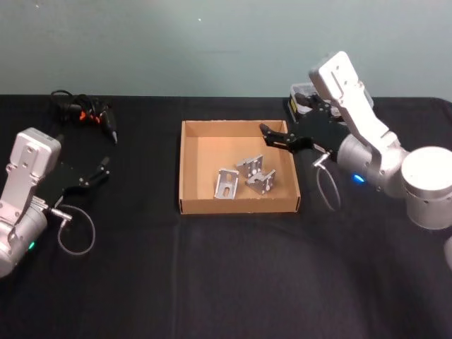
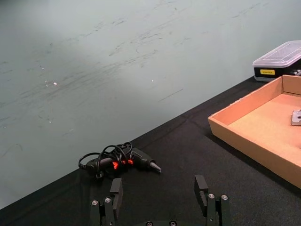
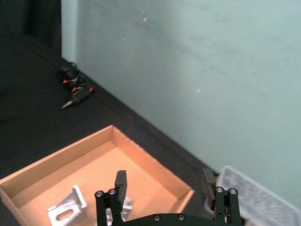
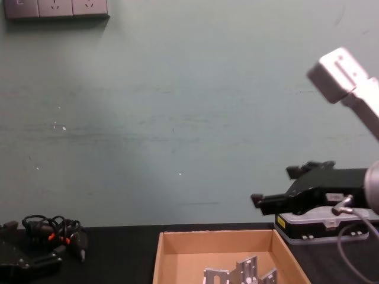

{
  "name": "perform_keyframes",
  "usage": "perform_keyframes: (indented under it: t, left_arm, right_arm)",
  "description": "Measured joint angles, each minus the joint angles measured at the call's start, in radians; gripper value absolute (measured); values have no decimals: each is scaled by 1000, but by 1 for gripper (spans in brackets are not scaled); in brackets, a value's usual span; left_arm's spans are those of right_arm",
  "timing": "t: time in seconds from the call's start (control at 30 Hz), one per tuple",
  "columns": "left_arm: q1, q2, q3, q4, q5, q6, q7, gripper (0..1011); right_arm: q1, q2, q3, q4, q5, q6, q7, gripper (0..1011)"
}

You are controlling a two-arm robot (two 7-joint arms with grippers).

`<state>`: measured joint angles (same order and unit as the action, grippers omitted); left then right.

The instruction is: Use one hand to pick up the angle iron from the table and place it into the box.

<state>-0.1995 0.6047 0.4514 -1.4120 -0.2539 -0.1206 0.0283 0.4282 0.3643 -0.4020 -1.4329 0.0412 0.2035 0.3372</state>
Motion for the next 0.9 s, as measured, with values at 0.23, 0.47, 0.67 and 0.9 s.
perform_keyframes:
  t: [0.23,0.47,0.67,0.9]
  left_arm:
    - [0,0,0,0,0,0,0,1000]
    - [0,0,0,0,0,0,0,1000]
    - [0,0,0,0,0,0,0,1000]
    - [0,0,0,0,0,0,0,1000]
  right_arm:
    - [-85,25,41,-87,-44,-31,-70,1002]
    - [-166,30,90,-133,-56,-33,-122,1002]
    - [-220,18,132,-148,-64,-32,-163,1002]
    - [-246,10,155,-149,-77,-30,-185,1002]
